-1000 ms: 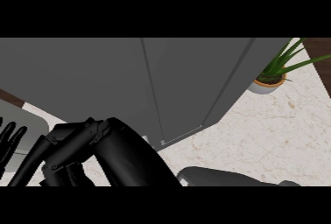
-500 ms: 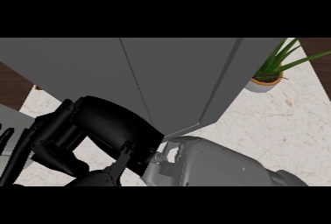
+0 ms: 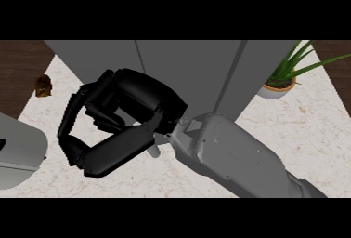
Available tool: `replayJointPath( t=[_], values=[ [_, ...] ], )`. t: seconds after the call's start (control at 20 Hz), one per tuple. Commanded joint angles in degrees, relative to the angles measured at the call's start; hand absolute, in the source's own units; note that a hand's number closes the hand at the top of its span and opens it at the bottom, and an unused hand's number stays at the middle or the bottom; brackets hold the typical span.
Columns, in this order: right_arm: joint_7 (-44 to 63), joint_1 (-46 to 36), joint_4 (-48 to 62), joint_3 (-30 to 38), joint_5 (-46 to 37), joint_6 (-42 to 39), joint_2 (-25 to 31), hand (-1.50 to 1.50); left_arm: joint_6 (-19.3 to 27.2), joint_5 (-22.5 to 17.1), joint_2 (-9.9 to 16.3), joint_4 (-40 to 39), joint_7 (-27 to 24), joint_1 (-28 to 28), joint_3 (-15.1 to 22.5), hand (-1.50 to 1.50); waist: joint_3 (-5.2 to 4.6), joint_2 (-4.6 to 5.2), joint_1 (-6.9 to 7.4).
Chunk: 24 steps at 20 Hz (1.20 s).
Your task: Pick up the bottled water, place it into the cabinet and close the cabinet
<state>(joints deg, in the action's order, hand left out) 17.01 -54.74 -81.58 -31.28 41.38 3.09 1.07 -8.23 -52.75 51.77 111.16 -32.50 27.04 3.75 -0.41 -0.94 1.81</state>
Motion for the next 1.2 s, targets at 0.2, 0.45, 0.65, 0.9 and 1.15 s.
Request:
replayJointPath(
  t=[0.2,0.45,0.65,0.9,1.15],
  values=[
    [-6.89,0.22,10.83,5.62,-8.33,3.86,4.49,1.5,0.49,-1.64,0.56,3.19,2.47,0.99,-2.14,-1.5,0.49,1.1,-0.51],
    [-7.7,-1.7,14.48,8.61,-9.7,4.57,7.43,1.5,-0.72,0.83,-0.97,0.15,0.73,0.99,-1.06,-1.5,0.36,1.3,-1.06],
    [-9.26,-1.01,15.52,9.48,-9.37,3.07,8.34,1.5,0.63,2.14,-2.25,1.65,1.26,1.08,0.86,-1.5,0.42,1.31,-1.29],
    [-10.28,-3.54,17.06,10.28,-10.97,3.58,9.1,-1.5,1.01,0.4,-2.09,1.87,2.95,-1.74,0.23,-1.5,0.4,1.53,-2.1],
    [-12.52,-4.22,20.55,11.27,-11.4,3.43,8.67,-1.5,0.8,1.42,-2.34,2.51,3.17,-1.95,0.85,-1.5,0.37,1.73,-1.09]
  ],
)
